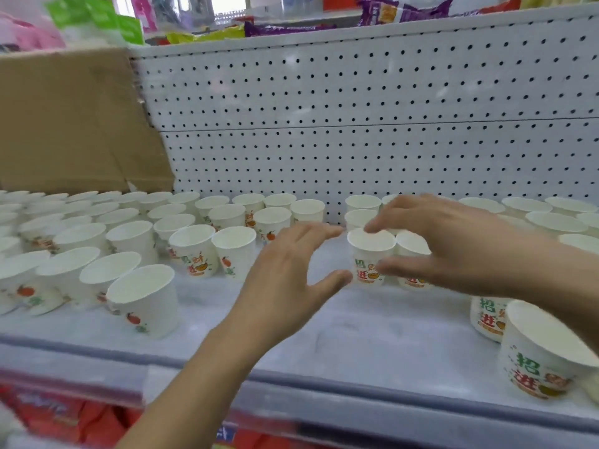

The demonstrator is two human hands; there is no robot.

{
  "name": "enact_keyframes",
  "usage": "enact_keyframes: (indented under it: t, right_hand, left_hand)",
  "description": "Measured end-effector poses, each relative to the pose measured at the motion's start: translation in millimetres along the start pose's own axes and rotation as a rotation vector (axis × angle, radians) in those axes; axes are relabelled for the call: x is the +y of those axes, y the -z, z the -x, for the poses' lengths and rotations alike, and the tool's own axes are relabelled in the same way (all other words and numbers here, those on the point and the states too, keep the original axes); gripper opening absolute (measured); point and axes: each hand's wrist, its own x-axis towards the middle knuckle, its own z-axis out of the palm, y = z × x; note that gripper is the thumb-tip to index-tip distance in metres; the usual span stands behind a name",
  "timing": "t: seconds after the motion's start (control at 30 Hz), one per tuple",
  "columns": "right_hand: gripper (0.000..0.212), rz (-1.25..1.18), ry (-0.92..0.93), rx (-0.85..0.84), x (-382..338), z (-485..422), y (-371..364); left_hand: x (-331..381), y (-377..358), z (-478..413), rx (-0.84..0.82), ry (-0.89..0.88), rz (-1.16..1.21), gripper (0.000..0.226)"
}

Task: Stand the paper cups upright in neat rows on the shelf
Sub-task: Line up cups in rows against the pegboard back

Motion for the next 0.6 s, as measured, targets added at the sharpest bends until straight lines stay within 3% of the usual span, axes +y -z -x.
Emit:
enact_keyframes:
  t: [0.1, 0.3, 0.37, 0.47, 0.6]
  right_hand:
    - [0.044, -0.263, 0.044, 0.146, -43.6, -3.9, -18.5]
    - [0.027, -0.503, 0.174, 0.085, -133.7, -46.7, -68.8]
    - [0.026, -0.517, 0.211, 0.135, -163.3, -62.6, -79.8]
    - [0.024, -0.453, 0.236, 0.236, -201.1, -81.4, -91.5]
    - [0.021, -0.258, 0.259, 0.288, -230.2, -94.8, -102.5]
  left_hand:
    - [-13.9, 19.0, 46.0, 0.178, 0.045, 0.025, 0.048]
    - [-78.2, 84.5, 109.7, 0.457, 0.211, -0.043, 0.033]
    - [-102.9, 110.3, 119.4, 0.449, 0.255, -0.114, 0.033]
    - [-136.1, 139.0, 119.8, 0.309, 0.27, -0.275, 0.035]
    - [-157.7, 155.0, 110.2, 0.126, 0.234, -0.445, 0.02]
